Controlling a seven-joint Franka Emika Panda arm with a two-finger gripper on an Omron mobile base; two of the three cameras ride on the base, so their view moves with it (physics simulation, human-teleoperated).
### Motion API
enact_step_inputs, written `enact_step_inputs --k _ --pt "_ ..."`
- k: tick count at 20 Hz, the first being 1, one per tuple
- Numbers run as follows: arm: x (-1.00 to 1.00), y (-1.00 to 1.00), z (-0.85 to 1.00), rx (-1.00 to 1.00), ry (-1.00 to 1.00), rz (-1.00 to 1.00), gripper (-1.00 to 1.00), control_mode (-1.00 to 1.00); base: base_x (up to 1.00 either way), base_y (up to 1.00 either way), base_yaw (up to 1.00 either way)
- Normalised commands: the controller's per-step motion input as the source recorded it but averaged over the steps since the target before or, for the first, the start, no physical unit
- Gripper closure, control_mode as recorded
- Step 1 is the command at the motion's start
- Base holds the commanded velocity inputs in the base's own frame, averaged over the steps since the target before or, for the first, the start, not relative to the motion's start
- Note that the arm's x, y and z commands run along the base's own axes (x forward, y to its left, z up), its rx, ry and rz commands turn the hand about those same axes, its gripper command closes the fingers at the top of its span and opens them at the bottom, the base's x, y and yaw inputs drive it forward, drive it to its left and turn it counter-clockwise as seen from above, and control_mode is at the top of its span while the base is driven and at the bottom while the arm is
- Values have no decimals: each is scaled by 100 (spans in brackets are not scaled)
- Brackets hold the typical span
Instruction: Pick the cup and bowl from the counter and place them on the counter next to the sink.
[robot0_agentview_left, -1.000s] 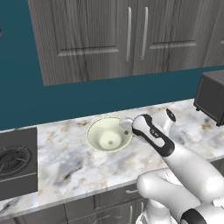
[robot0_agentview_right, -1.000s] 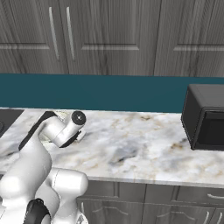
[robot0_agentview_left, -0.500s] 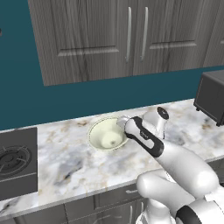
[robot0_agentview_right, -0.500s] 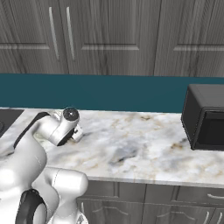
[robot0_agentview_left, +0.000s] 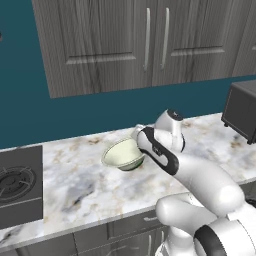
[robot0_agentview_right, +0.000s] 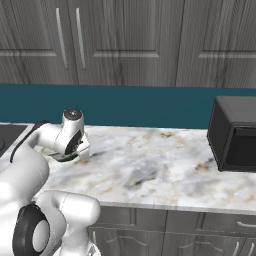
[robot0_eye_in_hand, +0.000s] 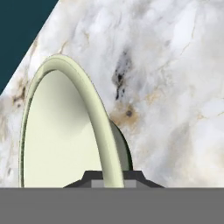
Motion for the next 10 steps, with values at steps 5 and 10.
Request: enact_step_inputs --k 5,10 --pt "-9 0 7 0 7 -2 100 -100 0 0 0" --pt "-42 0 0 0 12 0 100 -100 0 0 0"
